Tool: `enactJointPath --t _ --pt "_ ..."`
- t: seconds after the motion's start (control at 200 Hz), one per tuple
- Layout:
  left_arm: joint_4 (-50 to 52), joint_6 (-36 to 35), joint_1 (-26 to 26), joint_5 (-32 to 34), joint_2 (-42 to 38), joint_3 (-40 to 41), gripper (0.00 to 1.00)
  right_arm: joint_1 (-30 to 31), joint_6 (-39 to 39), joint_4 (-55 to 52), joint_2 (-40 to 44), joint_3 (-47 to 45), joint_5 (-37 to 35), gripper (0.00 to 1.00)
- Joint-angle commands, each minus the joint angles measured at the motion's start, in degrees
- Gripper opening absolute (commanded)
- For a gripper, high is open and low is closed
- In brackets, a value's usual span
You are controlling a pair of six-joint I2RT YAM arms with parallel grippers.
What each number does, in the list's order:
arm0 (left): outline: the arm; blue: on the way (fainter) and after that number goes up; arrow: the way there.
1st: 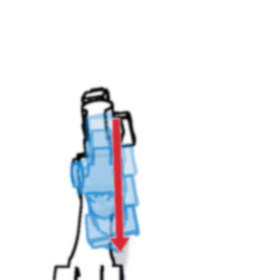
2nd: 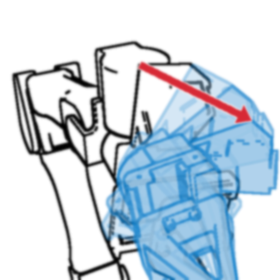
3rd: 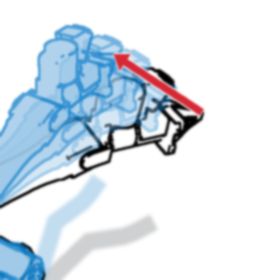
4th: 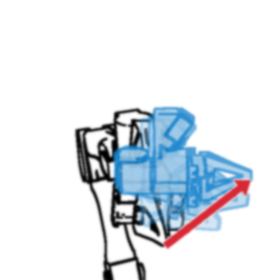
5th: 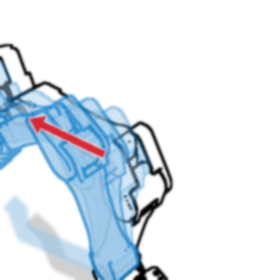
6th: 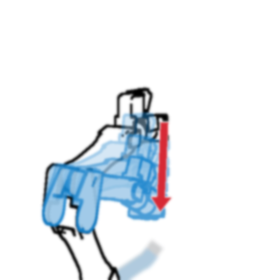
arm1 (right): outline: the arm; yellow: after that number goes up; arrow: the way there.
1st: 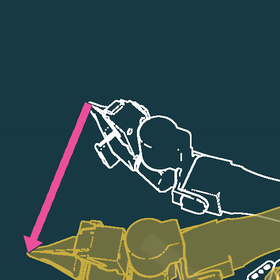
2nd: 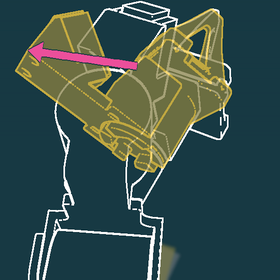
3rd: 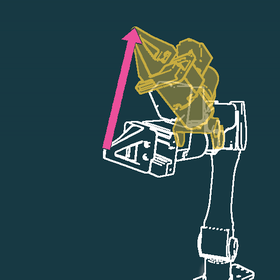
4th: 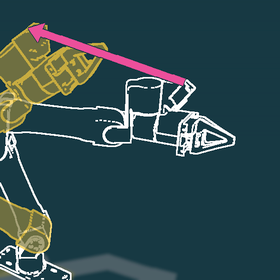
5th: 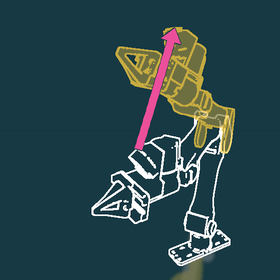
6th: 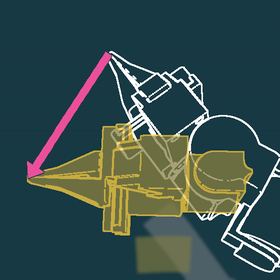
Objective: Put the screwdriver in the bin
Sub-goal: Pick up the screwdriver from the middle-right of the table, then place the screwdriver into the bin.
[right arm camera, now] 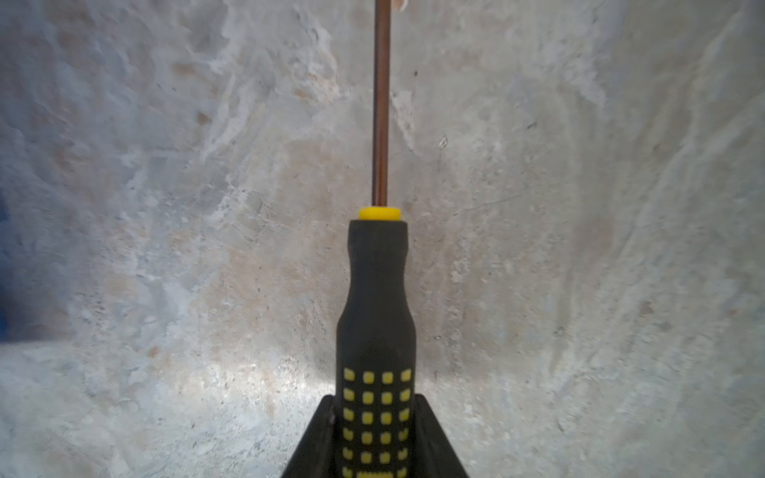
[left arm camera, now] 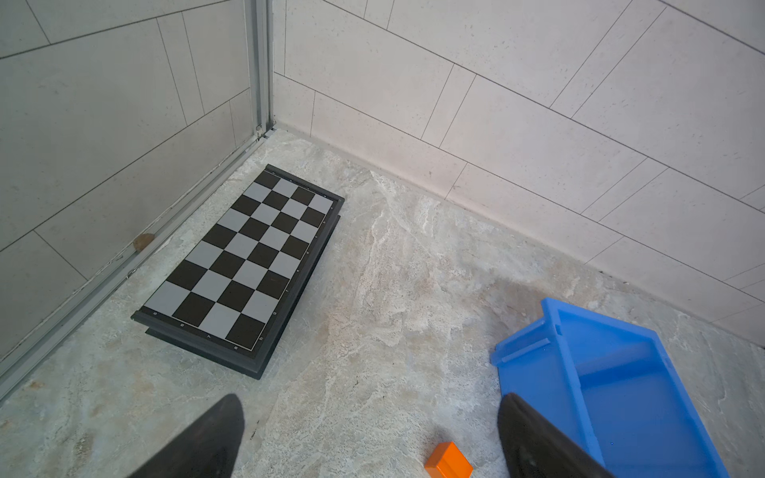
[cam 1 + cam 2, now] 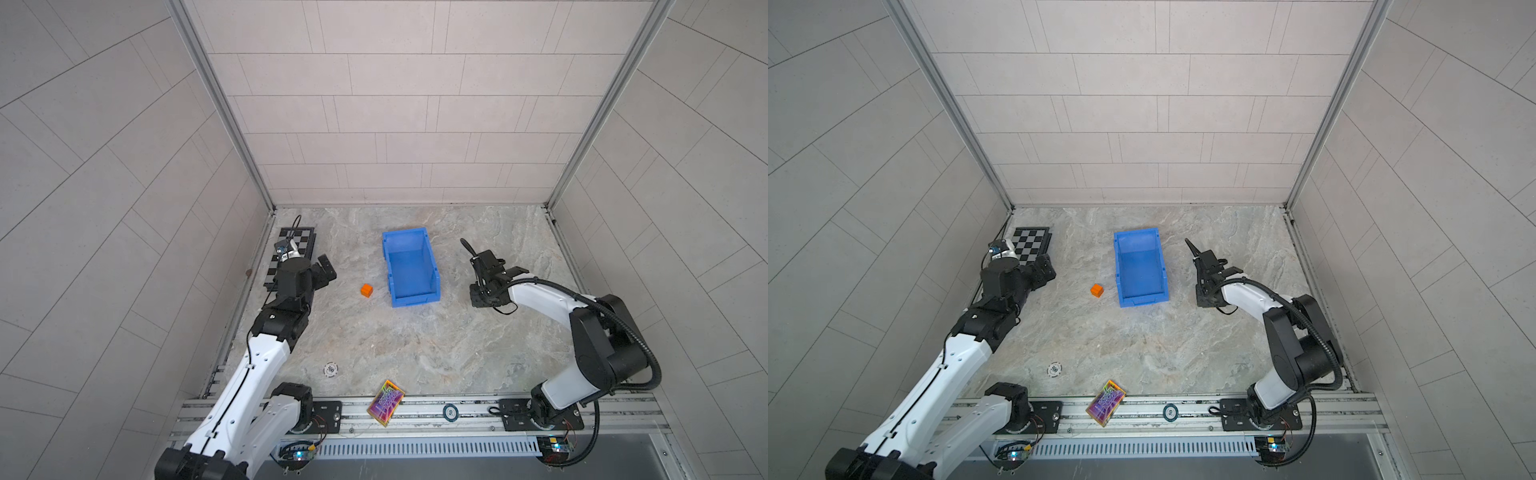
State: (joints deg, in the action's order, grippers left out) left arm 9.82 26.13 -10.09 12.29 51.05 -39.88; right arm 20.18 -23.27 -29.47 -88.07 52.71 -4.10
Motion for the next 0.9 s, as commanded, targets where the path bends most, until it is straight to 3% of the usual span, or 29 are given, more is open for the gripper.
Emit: enactJointPath --t 0.0,0.28,0.571,0.891 --pt "-0.51 -0.59 -0.09 0.88 1.08 -2.32 0.99 2.36 0.98 -3.98 4.55 4.29 -5.42 0.25" --pt "-2.09 -0.24 -0.02 1.02 3.65 -3.36 1.00 10.61 4.42 -6.50 7.77 15.49 -5.83 0.25" --pt "-4.80 1.38 -0.02 0.72 4.60 -3.80 0.99 22.30 8.18 -0.01 -1.63 25.63 -5.04 0.25" --pt "-3.36 0.17 -0.02 1.71 3.02 -4.28 0.99 23.41 8.83 0.65 -12.08 28.85 -3.94 0.25"
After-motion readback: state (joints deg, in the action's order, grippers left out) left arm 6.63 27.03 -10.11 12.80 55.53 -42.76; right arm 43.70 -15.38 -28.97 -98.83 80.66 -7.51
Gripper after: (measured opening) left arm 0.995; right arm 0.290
